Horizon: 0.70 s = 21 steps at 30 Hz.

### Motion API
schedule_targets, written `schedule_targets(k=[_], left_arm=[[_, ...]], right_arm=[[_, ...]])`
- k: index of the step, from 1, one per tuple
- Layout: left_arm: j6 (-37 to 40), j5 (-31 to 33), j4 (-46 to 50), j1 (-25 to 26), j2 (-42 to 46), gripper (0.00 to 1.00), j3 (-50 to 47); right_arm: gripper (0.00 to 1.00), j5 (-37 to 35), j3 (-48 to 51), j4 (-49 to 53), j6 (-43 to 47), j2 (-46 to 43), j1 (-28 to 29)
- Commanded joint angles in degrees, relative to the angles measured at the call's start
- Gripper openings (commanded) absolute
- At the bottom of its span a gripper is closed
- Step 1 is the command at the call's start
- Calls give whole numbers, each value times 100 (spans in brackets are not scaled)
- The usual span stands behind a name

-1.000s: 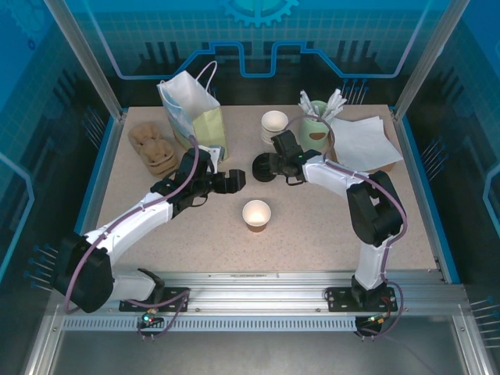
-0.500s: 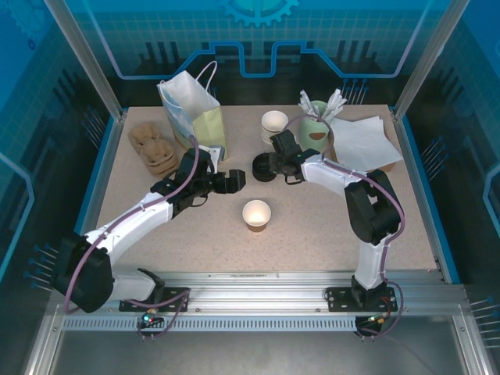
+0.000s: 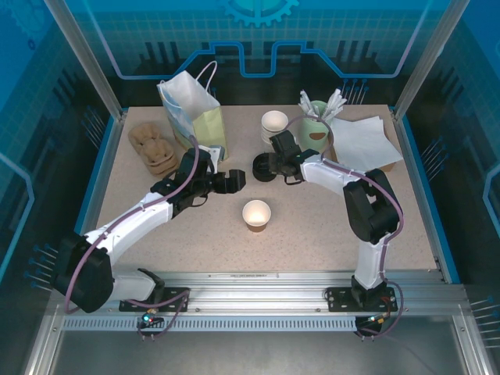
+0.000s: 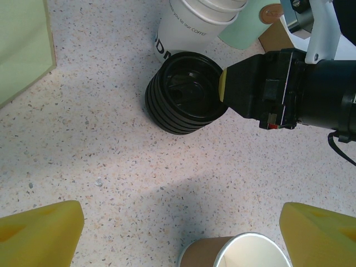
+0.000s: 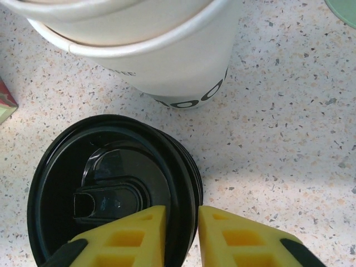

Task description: Pack the takeout coffee

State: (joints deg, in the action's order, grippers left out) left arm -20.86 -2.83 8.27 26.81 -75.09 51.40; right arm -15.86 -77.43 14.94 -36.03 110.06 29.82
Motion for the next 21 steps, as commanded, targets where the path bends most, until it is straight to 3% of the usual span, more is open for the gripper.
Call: schedule_targets(k=[1, 9, 21], left_arm=[[65, -51, -83, 34, -58, 92, 36], [94, -16, -64, 29, -51, 93, 20], [-104, 83, -244, 0, 112, 93, -52]], right_arm=[[20, 36, -132, -113, -51, 71, -47], [14, 28, -98, -132, -44, -94, -42], [14, 169, 273, -149, -36, -987, -53]])
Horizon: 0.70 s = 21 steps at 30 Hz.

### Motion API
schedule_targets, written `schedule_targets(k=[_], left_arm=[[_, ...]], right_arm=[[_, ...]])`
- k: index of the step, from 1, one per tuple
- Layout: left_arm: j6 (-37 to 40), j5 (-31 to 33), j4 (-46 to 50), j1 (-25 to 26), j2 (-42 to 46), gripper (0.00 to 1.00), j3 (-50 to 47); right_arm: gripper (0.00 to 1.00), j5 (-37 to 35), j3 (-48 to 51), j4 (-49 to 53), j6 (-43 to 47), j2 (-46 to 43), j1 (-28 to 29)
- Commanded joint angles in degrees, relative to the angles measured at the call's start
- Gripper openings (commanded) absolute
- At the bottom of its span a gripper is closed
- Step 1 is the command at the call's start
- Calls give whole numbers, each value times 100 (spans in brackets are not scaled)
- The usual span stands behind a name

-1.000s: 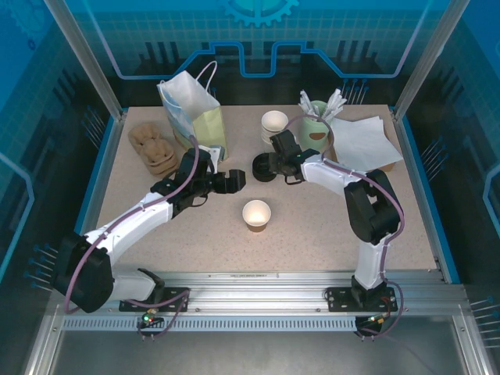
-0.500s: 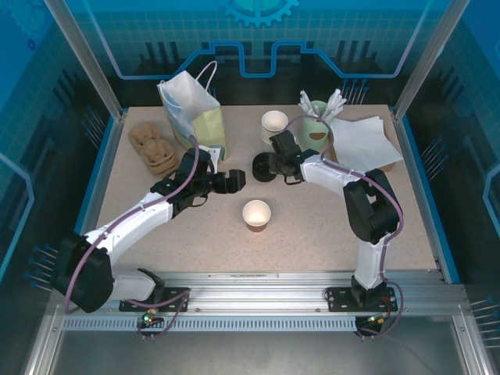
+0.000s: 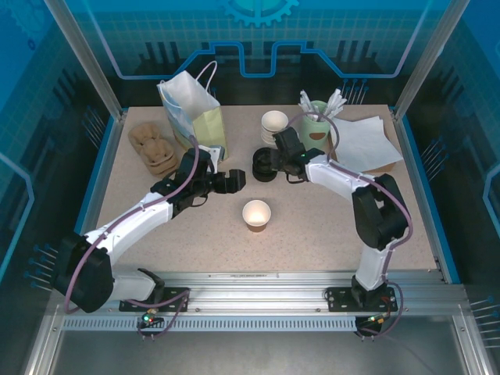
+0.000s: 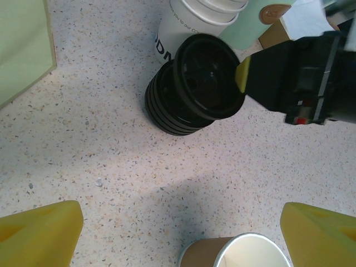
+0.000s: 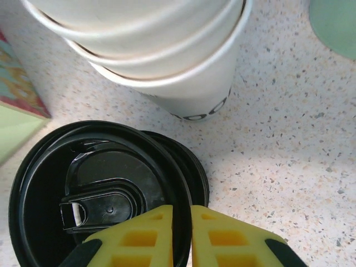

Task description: Pack the takeout coffee

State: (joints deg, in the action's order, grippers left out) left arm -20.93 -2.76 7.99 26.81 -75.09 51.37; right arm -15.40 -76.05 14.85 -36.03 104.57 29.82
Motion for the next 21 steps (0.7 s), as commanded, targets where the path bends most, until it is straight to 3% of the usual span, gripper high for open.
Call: schedule_targets(k=[1, 6, 12, 21], left_arm=[[-155, 67, -254, -16, 153, 93, -59], [-761, -419, -611, -305, 618, 93, -233], [-1979, -1159, -1577, -449, 1440, 93, -313], [-3774, -1263, -2943, -452, 1683, 93, -9]], right_arm=[[14, 180, 187, -153, -36, -552, -60], [14, 1451, 826, -790, -290, -1448, -271], [14, 3063, 1361, -2139, -1335, -2300, -390], [13, 3556, 1455, -4074, -2839, -2501, -10]])
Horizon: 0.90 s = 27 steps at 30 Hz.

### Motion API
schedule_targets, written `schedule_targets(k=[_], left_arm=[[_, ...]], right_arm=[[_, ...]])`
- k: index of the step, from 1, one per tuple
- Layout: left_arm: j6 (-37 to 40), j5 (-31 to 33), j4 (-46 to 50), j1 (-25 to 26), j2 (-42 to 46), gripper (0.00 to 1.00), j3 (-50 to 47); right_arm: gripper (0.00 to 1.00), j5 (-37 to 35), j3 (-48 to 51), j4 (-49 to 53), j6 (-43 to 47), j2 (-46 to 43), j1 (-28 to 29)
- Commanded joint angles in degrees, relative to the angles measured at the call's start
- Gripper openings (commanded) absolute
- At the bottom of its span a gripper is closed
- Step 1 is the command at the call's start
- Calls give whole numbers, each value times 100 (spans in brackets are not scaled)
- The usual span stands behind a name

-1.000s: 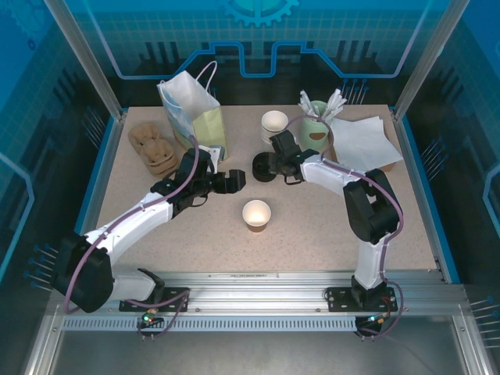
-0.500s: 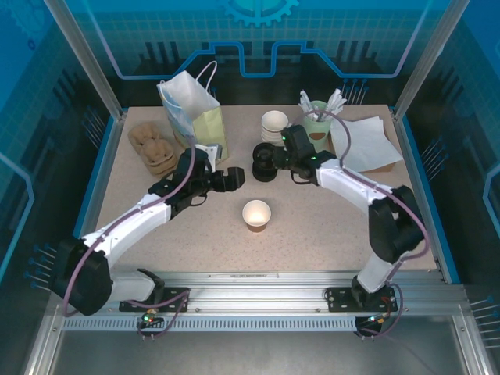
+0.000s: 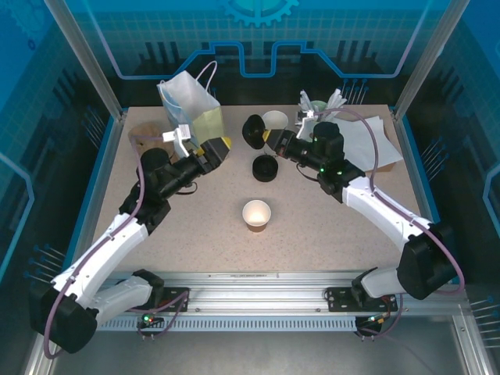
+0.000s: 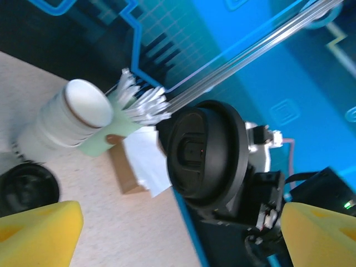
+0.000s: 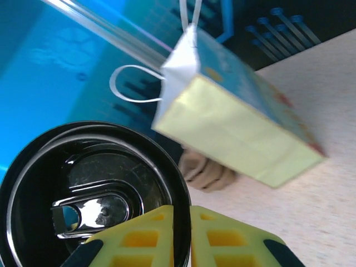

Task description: Pack the takeout coffee

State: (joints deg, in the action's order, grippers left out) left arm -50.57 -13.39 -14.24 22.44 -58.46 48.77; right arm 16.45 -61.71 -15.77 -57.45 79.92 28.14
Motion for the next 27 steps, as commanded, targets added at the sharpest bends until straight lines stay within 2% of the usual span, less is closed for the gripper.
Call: schedule_targets(k=[1, 9, 27], left_arm=[[-926, -199, -799, -8, 4, 93, 304], [-1776, -139, -1498, -2, -409, 94, 596], [-2280, -167, -1779, 51, -802, 95, 712]], right_arm=[[13, 384, 28, -1237, -833, -10, 209], [13, 508, -18, -2465, -1649, 422, 516], [13, 568, -113, -3002, -2058, 692, 644]])
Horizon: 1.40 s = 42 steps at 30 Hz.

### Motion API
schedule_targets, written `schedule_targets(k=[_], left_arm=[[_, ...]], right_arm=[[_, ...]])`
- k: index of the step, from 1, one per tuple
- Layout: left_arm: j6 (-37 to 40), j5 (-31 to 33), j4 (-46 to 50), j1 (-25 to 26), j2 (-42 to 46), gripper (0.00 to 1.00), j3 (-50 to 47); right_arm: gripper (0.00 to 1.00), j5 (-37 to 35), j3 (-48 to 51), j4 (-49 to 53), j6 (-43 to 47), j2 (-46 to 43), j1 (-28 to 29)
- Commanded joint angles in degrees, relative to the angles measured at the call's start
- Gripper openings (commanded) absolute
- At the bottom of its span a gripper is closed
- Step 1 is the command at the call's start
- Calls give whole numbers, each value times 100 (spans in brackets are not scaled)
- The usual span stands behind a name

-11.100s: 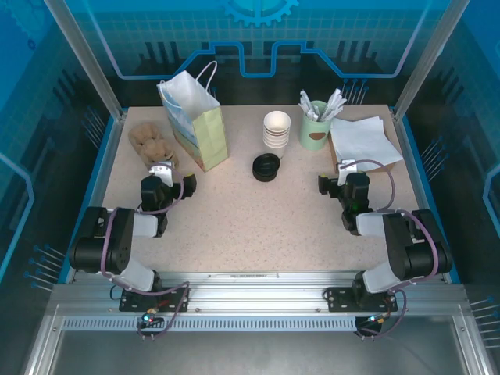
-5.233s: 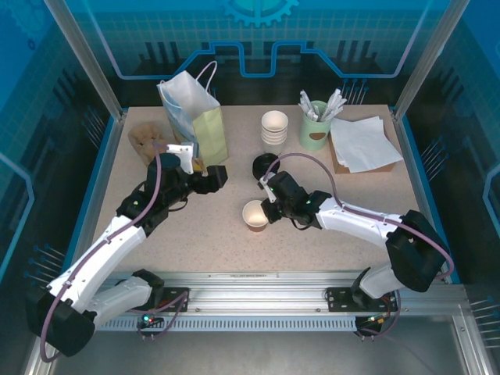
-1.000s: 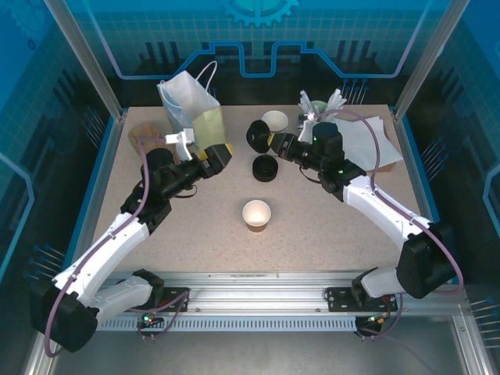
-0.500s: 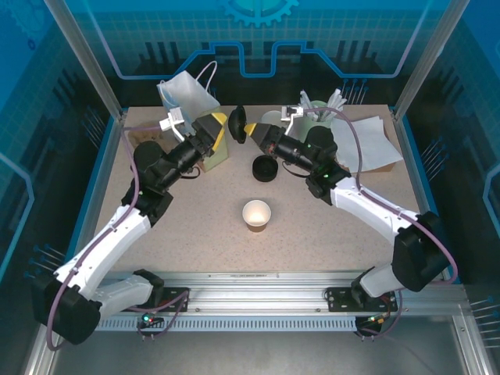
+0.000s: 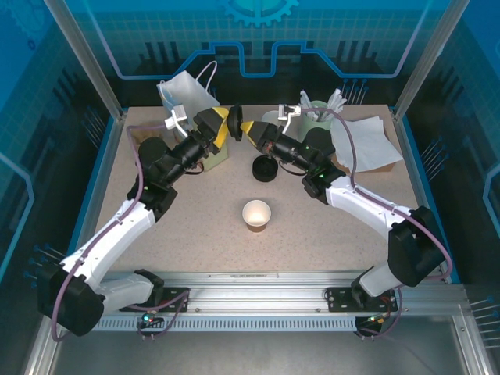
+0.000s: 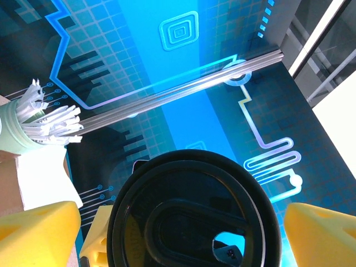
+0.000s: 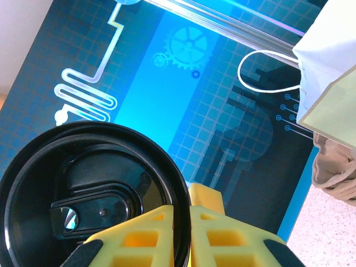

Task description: Pack the takeout coffee

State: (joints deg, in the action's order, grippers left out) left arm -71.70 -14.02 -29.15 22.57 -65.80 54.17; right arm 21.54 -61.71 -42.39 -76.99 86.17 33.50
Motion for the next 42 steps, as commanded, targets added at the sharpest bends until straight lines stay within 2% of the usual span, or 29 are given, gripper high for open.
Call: schedule_targets(k=[1, 12, 20, 30, 33, 38, 40, 42], left_arm=[[-184, -102, -321, 45, -81, 94, 173], [-533, -198, -769, 139, -268, 86, 110], [-702, -147, -957, 216, -333, 84, 1], [-635, 11, -979, 228, -289, 70, -121], [-497, 135, -966, 231, -227, 67, -217], [239, 541, -525, 225, 83, 66, -544], [785, 750, -139, 230, 305, 65, -759], [1497, 1003, 405, 308, 583, 64, -1013]], right_arm=[[13, 60, -121, -339, -108, 71, 113], [13, 60, -222, -375, -139, 153, 176], [13, 43, -280, -447, -215, 266, 190], [14, -18, -315, -377, -190, 304, 175], [21, -35, -259, -320, -151, 263, 131], [48, -103, 134, 203, 299, -178, -126], [55, -166, 343, 905, 827, -545, -297], [61, -374, 435, 2248, 1725, -1046, -472]])
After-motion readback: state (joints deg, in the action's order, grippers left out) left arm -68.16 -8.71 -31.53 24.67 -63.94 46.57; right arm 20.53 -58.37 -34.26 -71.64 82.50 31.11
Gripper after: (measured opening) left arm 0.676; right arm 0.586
